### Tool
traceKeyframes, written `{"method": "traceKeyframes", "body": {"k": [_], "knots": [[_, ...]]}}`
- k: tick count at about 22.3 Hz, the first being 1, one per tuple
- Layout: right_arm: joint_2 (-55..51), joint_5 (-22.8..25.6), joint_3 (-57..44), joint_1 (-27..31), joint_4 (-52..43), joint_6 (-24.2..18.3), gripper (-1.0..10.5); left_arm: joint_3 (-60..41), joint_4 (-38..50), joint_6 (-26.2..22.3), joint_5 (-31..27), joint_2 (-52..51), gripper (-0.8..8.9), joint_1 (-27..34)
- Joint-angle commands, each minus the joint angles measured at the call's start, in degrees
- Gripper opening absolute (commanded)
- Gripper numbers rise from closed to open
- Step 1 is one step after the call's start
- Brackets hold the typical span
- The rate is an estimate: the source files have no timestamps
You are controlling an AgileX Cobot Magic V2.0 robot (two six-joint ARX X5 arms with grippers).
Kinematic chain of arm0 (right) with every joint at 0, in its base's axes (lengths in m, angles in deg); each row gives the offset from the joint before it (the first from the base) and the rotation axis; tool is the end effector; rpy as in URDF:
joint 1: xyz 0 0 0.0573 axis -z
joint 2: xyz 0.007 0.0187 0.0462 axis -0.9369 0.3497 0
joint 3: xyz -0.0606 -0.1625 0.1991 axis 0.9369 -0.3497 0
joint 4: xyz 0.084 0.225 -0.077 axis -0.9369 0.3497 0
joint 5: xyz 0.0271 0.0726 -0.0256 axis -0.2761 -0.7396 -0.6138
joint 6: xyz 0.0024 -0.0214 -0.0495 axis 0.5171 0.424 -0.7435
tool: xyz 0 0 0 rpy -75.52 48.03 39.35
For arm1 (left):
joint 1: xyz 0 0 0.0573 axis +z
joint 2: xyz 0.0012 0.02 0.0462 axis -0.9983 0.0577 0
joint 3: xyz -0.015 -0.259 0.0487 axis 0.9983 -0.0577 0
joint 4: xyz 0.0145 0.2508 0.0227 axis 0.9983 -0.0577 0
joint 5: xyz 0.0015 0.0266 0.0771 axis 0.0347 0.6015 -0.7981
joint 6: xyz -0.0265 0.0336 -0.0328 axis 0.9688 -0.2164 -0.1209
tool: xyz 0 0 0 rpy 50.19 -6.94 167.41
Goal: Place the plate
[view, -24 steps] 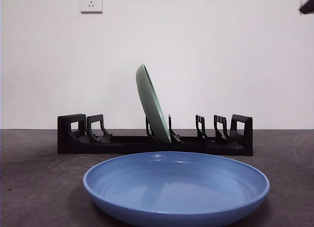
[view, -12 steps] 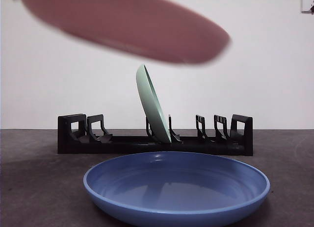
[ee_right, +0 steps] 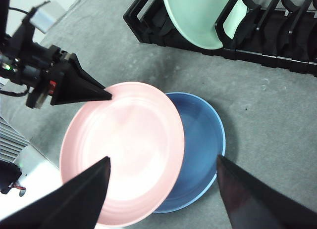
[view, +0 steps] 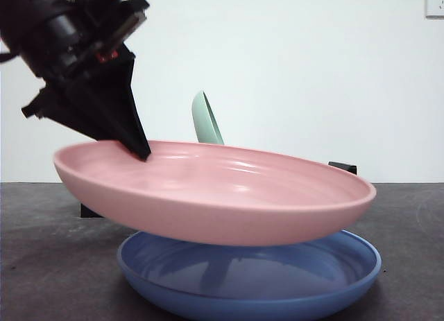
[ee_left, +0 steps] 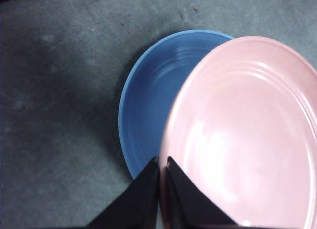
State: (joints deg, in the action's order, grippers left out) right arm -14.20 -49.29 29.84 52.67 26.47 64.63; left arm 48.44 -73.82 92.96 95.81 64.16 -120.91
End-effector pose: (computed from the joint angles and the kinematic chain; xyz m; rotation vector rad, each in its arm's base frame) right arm 0.0970 0.0443 0.3128 0.2686 0.7000 0.7169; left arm 0.2075 -0.1516 0.2364 0.0436 0.9794 -0.7819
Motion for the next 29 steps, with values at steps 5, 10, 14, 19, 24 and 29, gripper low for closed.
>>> {"method": "traceKeyframes", "body": {"k": [5, 10, 14, 19, 24, 29], "knots": [[0.28, 0.13, 0.42, -0.2, -0.31, 1.16, 3.4, -0.31, 8.35, 3.78, -0.04, 2.8, 0.04, -0.35], [0.28, 0.09, 0.42, -0.2, -0.33, 1.95, 3.4, -0.31, 10.12, 4.31, 0.0, 5.88, 0.04, -0.35], [0.28, 0.09, 0.42, -0.2, -0.33, 1.92, 3.4, -0.31, 10.29, 3.85, -0.02, 8.76, 0.04, -0.35], [0.28, 0.07, 0.42, -0.2, -0.31, 1.95, 3.4, -0.31, 10.23, 3.91, -0.02, 10.25, 0.06, -0.37], [0.28, 0.07, 0.42, -0.2, -0.33, 1.92, 3.4, -0.31, 10.99, 5.73, -0.02, 10.25, 1.63, -0.35], [0.28, -0.33, 0.42, -0.2, -0.31, 2.08, 3.4, 0.24, 11.89, 6.88, 0.02, 10.1, 3.32, -0.35]]}}
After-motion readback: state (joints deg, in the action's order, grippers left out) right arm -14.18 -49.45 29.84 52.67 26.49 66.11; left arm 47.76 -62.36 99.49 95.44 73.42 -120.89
